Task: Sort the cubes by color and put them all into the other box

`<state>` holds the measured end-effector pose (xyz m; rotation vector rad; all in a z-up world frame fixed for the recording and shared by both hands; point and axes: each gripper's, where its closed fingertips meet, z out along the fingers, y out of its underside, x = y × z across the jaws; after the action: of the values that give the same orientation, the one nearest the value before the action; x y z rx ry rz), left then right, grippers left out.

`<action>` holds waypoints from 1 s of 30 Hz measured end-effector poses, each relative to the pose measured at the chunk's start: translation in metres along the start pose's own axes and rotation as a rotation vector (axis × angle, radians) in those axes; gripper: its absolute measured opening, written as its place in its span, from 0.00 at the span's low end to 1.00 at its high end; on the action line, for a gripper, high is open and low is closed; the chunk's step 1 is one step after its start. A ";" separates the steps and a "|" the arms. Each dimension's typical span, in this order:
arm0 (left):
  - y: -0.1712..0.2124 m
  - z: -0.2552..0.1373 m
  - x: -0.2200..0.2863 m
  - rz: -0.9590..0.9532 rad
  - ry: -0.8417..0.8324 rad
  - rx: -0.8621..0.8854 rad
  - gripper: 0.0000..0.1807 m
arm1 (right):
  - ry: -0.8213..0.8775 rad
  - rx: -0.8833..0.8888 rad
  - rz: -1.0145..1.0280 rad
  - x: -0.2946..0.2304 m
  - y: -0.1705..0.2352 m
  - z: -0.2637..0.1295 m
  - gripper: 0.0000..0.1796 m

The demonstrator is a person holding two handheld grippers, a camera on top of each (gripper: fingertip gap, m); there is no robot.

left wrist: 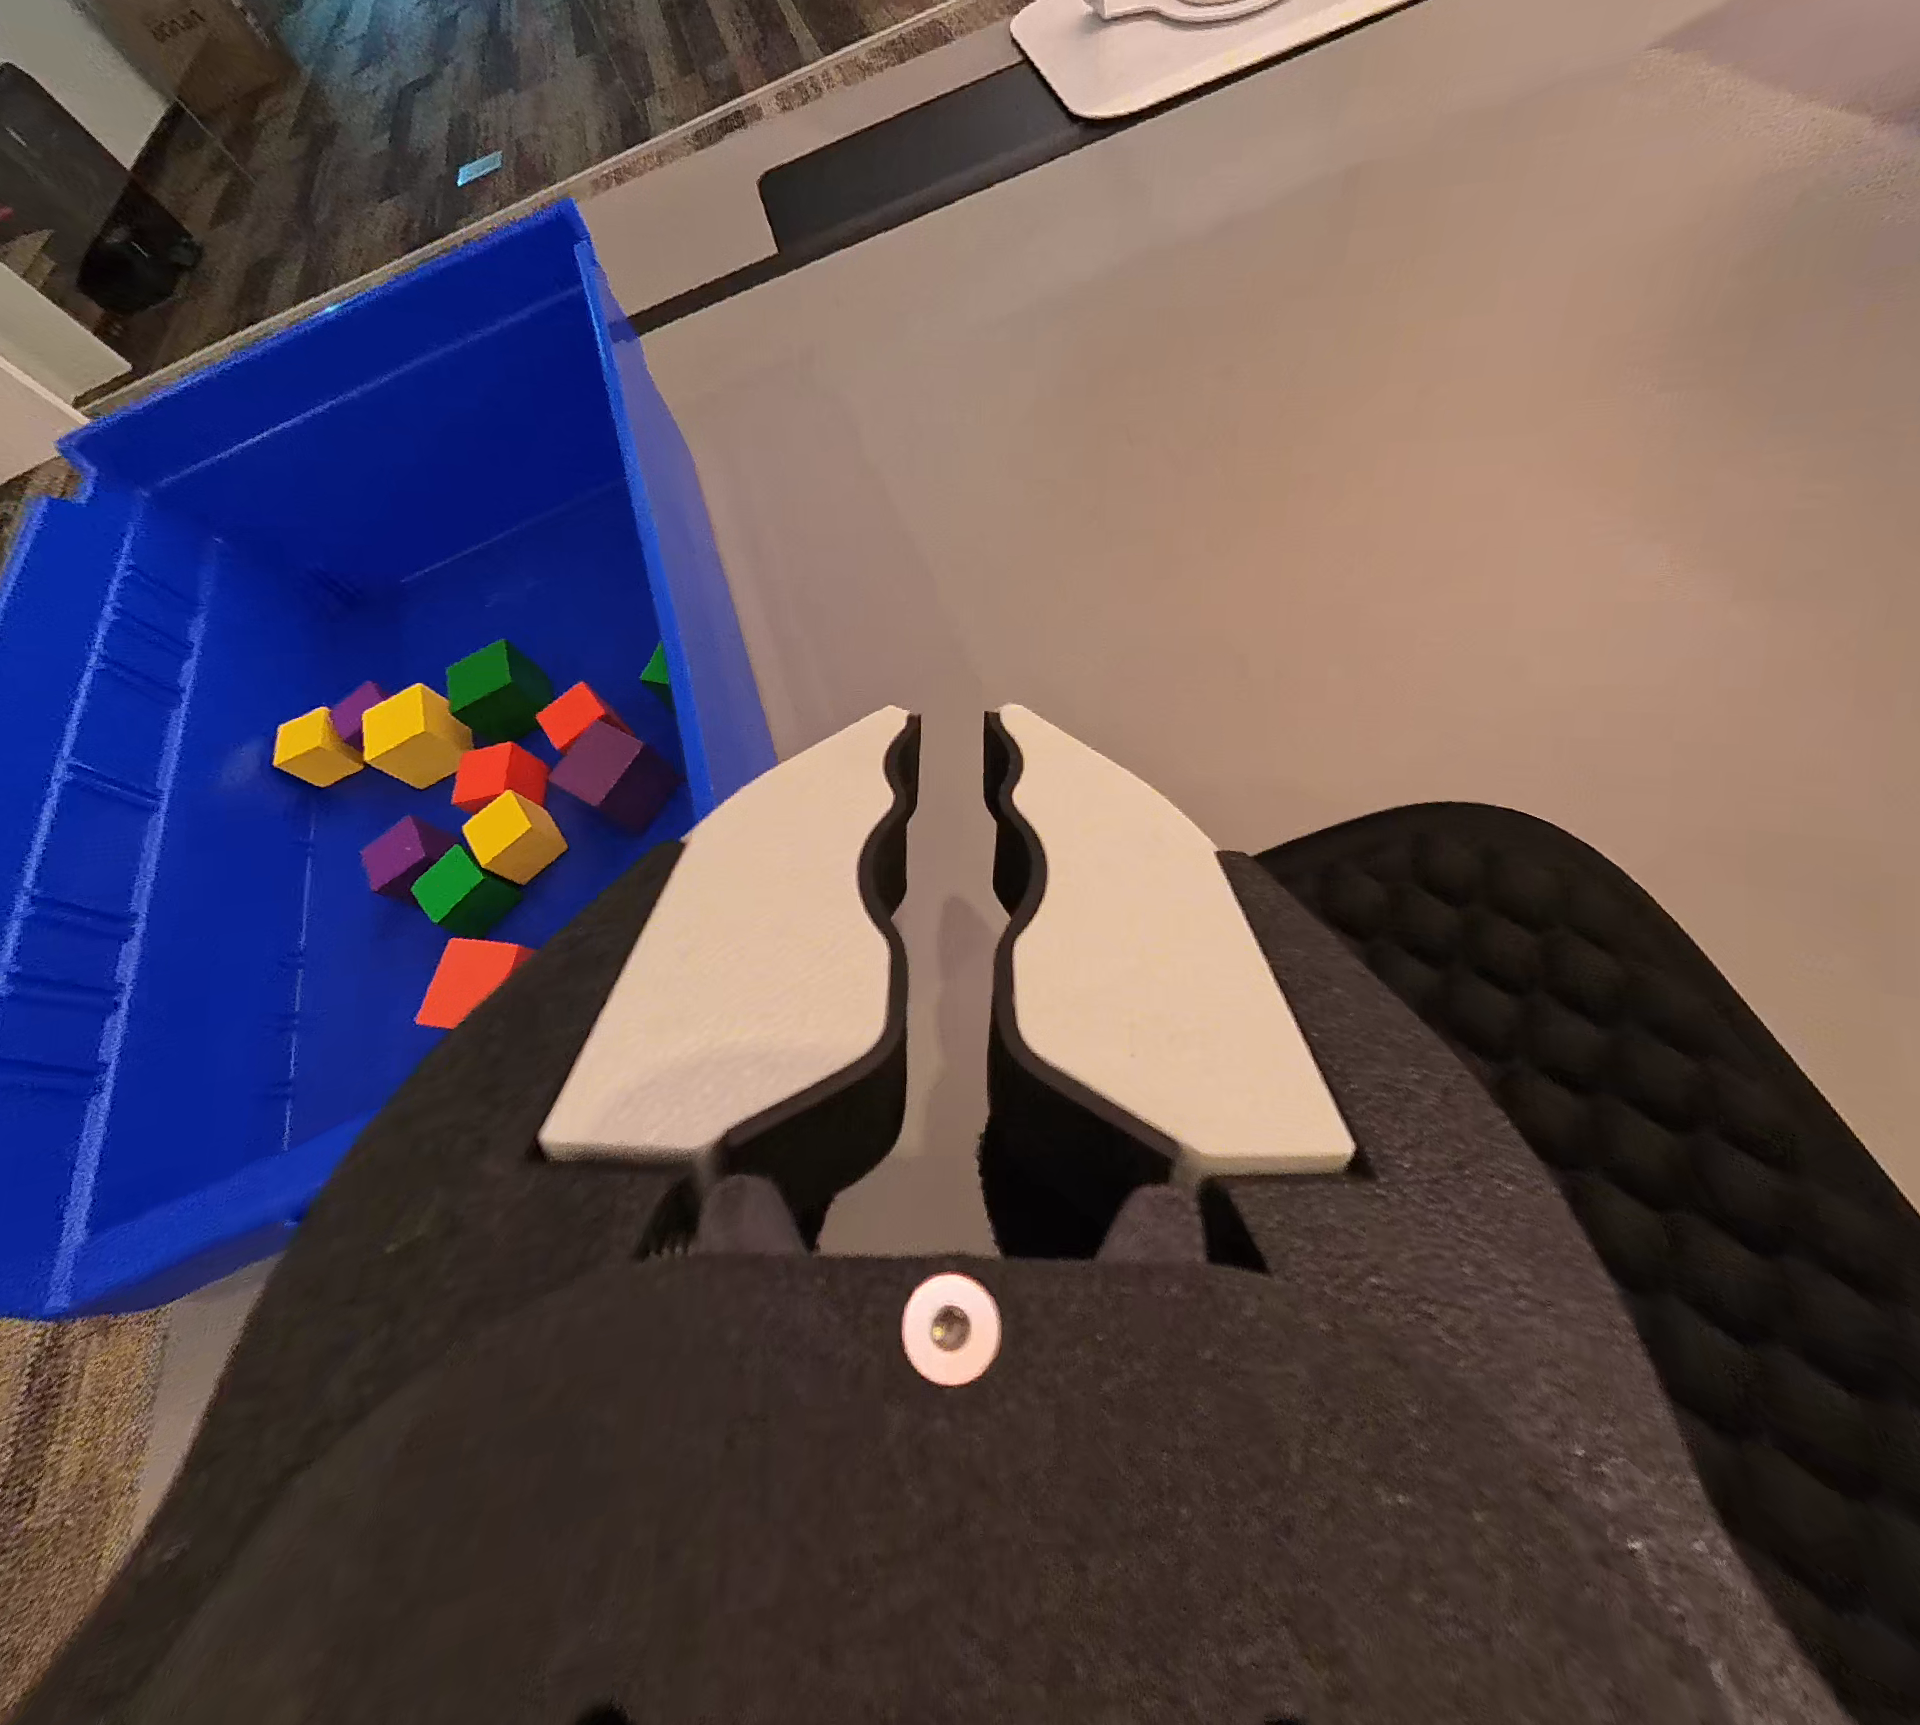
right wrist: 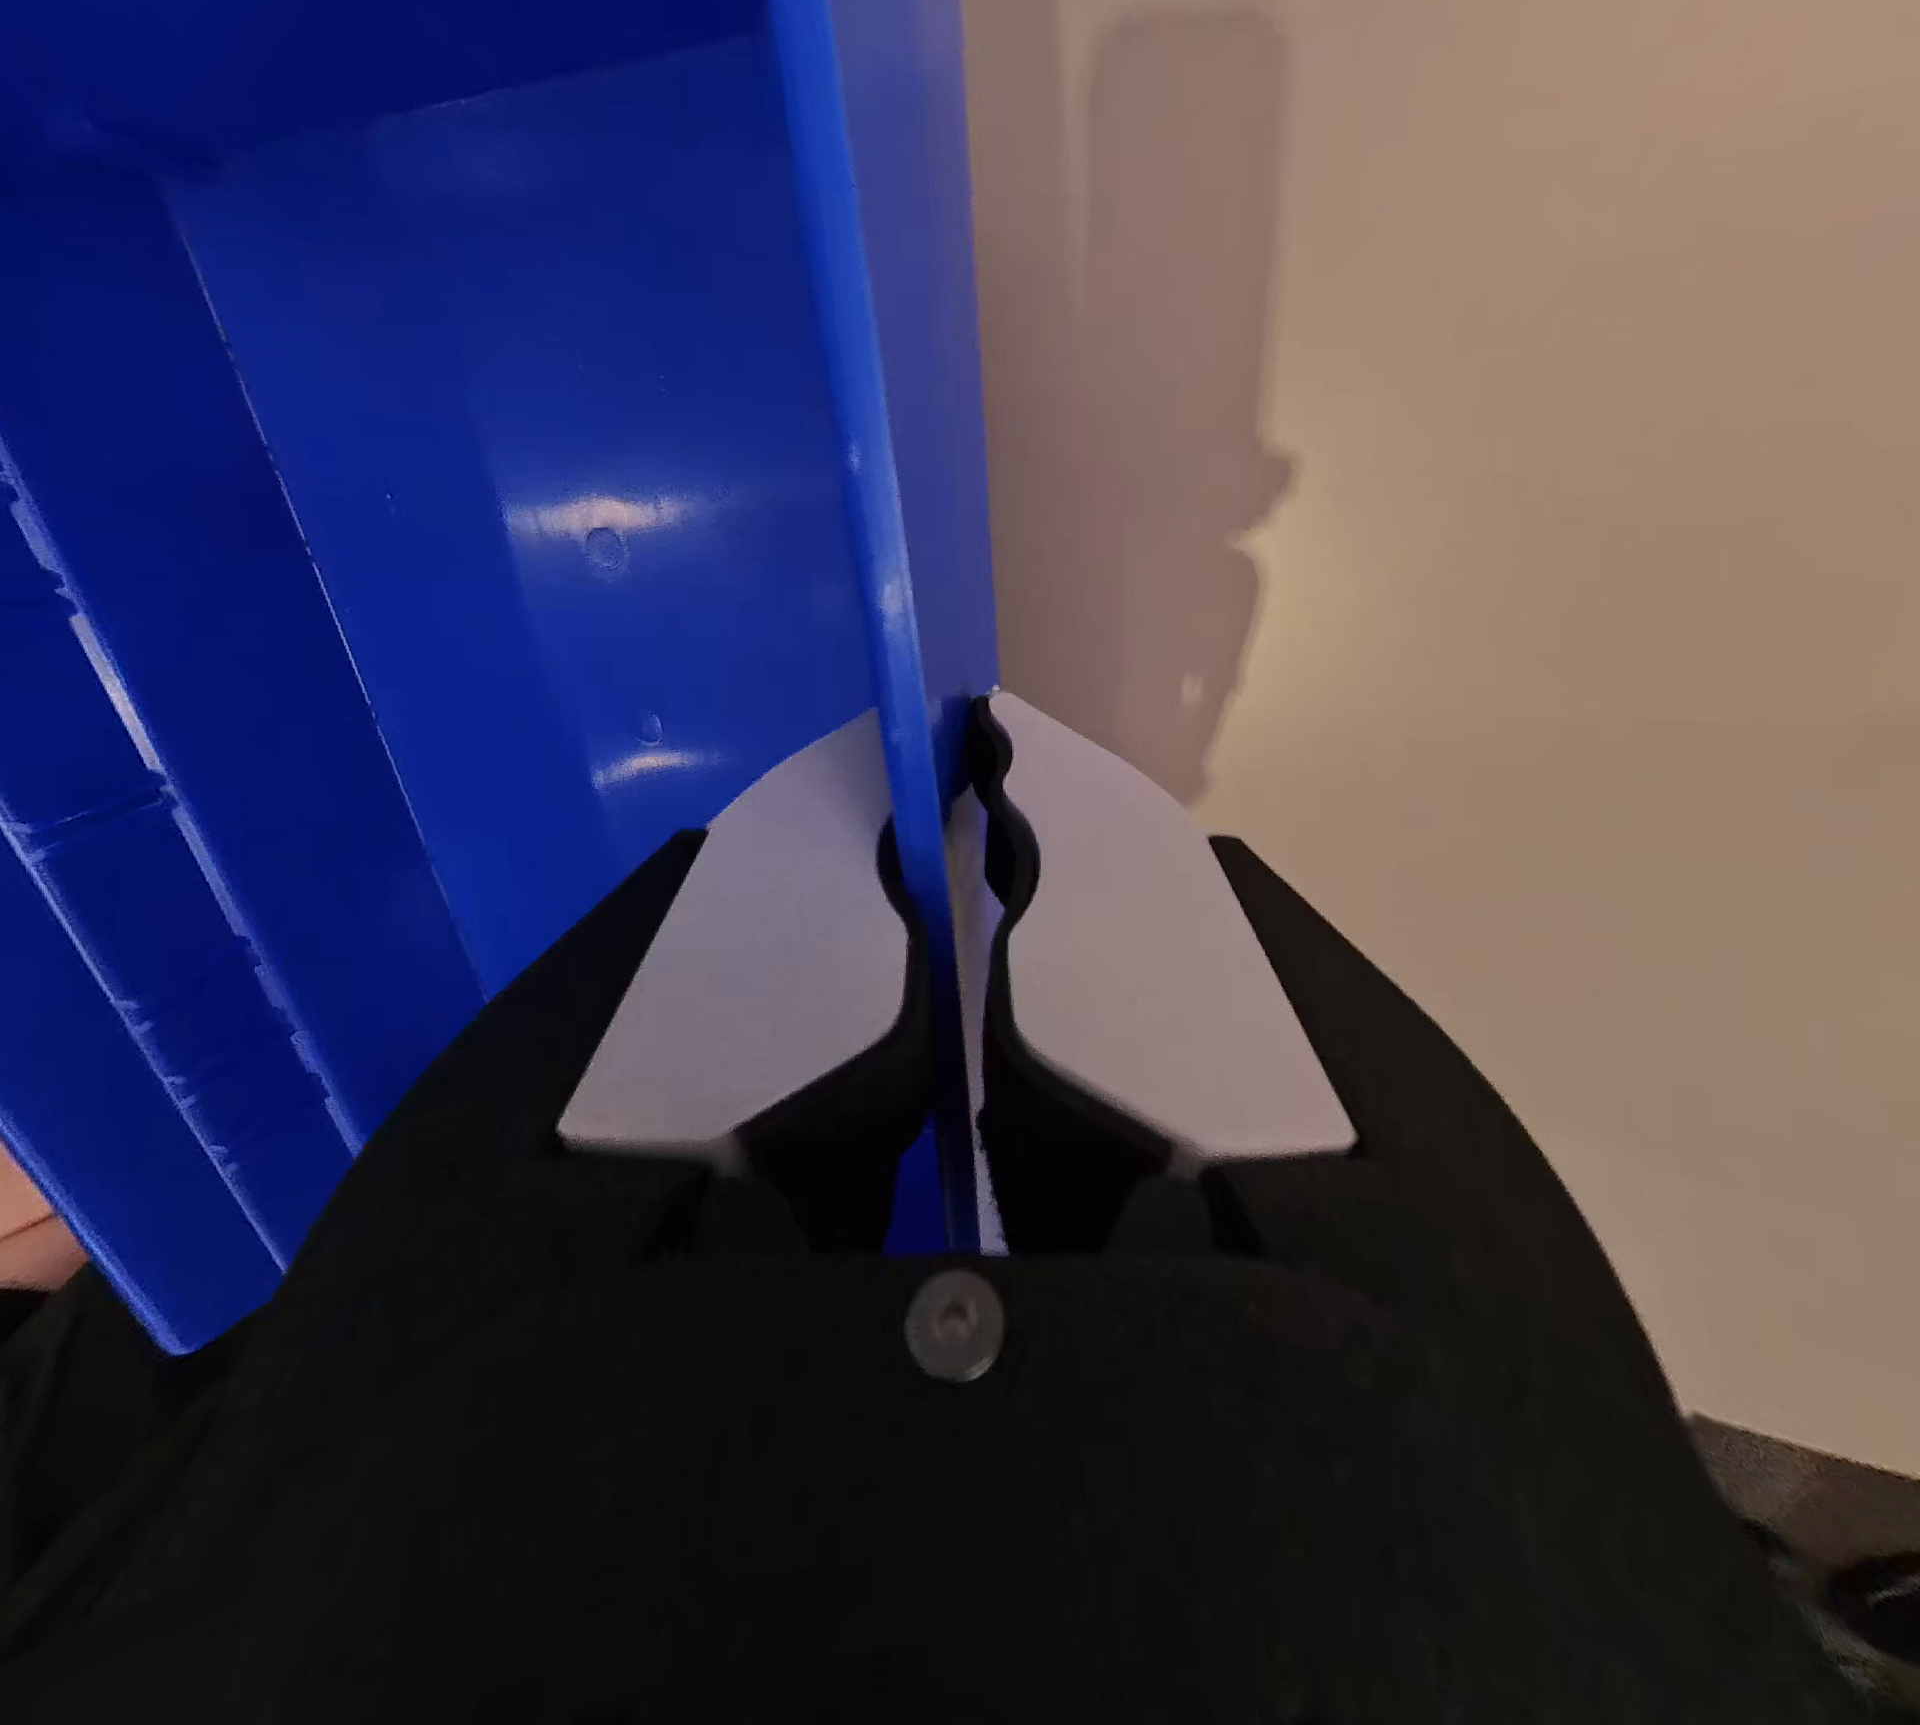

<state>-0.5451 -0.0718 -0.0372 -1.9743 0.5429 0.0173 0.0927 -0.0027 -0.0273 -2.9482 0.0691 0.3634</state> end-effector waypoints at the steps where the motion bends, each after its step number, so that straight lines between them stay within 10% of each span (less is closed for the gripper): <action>1: 0.000 0.000 -0.001 0.000 -0.005 -0.002 0.06 | 0.003 0.006 0.022 0.017 0.001 -0.008 0.03; 15: 0.001 0.012 0.015 0.034 -0.069 -0.091 0.06 | -0.048 0.012 0.247 0.219 0.042 -0.004 0.03; 30: -0.034 0.028 0.027 -0.028 -0.081 -0.058 0.05 | 0.023 0.017 0.160 0.265 0.057 0.018 0.03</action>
<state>-0.5018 -0.0451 -0.0278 -2.0279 0.4665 0.0957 0.3414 -0.0622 -0.1186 -2.9386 0.3109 0.3477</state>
